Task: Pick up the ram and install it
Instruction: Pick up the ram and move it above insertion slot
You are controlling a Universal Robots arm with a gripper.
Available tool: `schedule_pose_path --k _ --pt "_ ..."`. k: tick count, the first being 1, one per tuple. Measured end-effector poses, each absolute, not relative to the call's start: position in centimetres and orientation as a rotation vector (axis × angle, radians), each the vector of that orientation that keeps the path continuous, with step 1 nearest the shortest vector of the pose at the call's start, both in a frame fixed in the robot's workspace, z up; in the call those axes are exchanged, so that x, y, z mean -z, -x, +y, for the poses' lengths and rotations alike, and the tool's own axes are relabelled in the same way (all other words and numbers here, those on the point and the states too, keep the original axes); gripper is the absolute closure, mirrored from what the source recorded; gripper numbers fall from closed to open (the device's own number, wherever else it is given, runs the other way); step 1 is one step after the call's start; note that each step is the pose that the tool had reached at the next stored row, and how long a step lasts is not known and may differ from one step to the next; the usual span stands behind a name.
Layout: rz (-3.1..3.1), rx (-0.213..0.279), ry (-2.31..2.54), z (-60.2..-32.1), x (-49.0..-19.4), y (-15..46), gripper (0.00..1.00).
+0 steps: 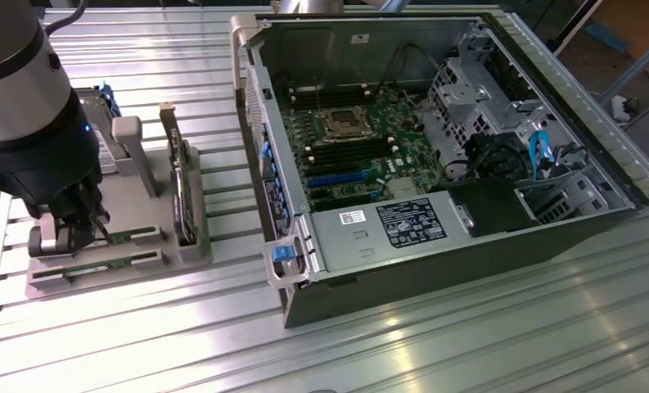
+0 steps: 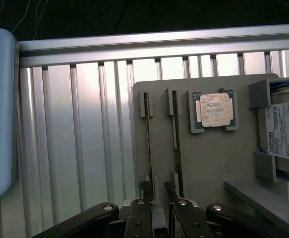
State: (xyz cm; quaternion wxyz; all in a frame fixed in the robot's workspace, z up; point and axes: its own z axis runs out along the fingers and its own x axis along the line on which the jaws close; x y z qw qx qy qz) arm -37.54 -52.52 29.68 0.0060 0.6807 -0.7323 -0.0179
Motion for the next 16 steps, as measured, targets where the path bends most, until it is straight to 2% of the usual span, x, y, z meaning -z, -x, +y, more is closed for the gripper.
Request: schedule_pose_path --k 16 --pt "-2.292 0.056 -2.130 -52.9 -28.0 37.7 0.76"
